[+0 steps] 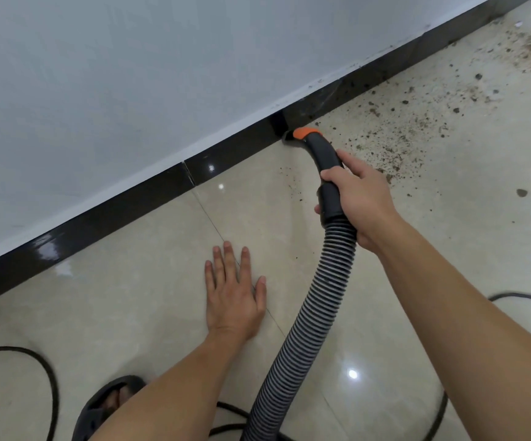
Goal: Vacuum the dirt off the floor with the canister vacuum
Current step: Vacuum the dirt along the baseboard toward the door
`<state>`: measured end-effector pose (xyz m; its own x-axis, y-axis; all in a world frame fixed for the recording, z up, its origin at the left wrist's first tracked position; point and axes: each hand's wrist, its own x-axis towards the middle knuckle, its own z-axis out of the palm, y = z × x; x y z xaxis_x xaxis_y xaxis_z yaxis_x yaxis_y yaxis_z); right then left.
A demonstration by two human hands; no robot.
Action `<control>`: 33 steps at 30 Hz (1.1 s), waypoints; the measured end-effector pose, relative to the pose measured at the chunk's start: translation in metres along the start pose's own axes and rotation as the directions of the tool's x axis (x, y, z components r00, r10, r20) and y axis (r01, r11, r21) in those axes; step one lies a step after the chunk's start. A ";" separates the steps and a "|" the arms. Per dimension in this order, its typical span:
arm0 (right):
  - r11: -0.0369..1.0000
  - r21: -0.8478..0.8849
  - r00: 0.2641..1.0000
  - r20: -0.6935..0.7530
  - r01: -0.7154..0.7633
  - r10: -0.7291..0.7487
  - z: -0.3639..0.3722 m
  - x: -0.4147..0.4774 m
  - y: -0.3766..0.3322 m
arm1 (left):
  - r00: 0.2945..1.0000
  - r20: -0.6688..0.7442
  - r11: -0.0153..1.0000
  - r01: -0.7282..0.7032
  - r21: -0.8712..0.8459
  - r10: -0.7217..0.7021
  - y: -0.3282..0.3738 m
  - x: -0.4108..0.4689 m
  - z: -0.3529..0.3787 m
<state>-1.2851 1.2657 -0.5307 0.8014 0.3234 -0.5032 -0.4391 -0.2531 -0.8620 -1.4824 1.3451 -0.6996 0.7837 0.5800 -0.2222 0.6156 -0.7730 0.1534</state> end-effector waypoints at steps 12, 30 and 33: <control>0.997 -0.061 0.998 -0.036 -0.050 0.048 -0.036 -0.045 0.006 | 1.000 -0.016 1.000 -0.001 0.012 0.001 -0.002 0.001 0.001; 0.987 -0.131 0.995 -0.058 -0.091 0.084 -0.057 -0.111 0.035 | 1.000 0.005 1.000 -0.004 0.015 0.003 -0.001 0.001 -0.001; 0.990 -0.108 0.996 -0.032 -0.092 0.089 -0.045 -0.117 0.040 | 1.000 0.006 1.000 0.002 0.027 -0.002 -0.002 0.000 -0.001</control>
<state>-1.3780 1.1770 -0.5031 0.7715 0.2704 -0.5759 -0.4648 -0.3785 -0.8004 -1.4831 1.3470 -0.6986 0.7817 0.5803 -0.2283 0.6149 -0.7784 0.1267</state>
